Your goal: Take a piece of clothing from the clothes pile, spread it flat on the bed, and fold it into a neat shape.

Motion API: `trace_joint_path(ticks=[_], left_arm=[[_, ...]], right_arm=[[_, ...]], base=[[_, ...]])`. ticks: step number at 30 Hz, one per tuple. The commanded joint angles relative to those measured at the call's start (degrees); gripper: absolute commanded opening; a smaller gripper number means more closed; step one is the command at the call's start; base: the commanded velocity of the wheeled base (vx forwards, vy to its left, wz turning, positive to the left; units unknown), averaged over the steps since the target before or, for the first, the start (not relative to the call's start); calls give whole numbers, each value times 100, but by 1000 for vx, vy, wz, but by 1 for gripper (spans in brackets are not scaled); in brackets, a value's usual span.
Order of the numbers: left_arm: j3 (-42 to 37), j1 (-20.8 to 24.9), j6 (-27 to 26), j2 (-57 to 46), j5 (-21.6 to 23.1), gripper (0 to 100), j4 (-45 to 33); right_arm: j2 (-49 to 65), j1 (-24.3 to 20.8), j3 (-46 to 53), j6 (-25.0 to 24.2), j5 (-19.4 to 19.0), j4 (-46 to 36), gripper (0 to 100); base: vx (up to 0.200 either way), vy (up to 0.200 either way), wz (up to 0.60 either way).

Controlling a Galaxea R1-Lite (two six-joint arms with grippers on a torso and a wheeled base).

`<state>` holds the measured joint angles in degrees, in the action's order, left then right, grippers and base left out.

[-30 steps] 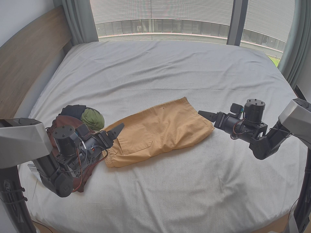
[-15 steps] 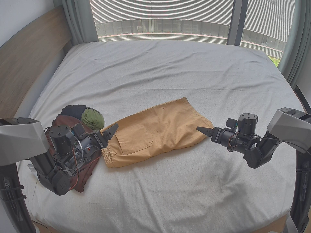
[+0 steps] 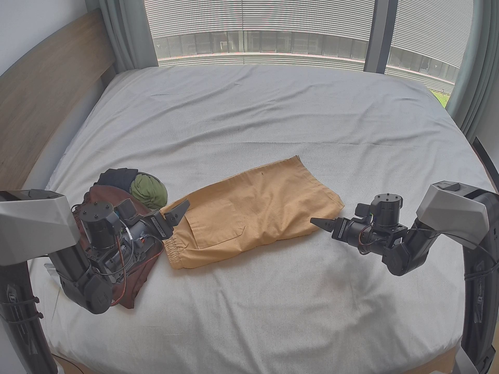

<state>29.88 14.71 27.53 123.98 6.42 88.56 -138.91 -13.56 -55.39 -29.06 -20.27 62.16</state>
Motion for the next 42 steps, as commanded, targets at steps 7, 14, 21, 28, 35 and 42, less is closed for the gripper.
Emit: trace_joint_path(ticks=[7,14,21,28,35,42], left_arm=[[27,-4,7,47,8,100,3],[27,-4,7,56,-1,100,3],[44,-56,7,39,8,100,3],[44,-65,7,65,8,100,3],[44,-65,7,65,8,100,3],[44,-56,7,65,8,100,3]], right_arm=[[-540,-33,-393,-372,146,15,100],[-822,-209,-745,-425,393,7,100],[-1217,-376,-1351,-416,612,-81,100],[-1252,-420,-1949,-478,612,-468,100],[-1340,-631,-2608,-820,621,-784,100],[-1630,-675,-3056,-820,823,-890,100]], base=[[0,0,0],[0,0,0],[0,0,0],[0,0,0],[0,0,0],[0,0,0]])
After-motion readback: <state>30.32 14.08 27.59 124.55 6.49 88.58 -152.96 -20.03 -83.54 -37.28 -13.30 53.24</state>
